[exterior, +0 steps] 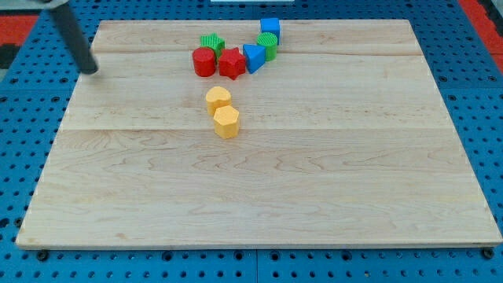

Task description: Push the blue cube downwards

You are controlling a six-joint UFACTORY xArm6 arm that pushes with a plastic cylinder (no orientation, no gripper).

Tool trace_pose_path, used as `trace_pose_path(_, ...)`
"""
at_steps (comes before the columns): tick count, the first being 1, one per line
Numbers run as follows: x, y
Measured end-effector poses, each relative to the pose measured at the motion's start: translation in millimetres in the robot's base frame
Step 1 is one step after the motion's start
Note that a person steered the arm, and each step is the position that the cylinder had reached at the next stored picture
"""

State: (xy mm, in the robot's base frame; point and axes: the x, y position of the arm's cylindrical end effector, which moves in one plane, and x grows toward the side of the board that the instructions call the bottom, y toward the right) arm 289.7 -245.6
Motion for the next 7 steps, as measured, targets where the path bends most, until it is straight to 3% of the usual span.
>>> trace_pose_path(1,-68,93)
trace_pose_path(2,-96,170)
trace_pose_path(6,-96,212)
trace_pose_path(7,-88,257)
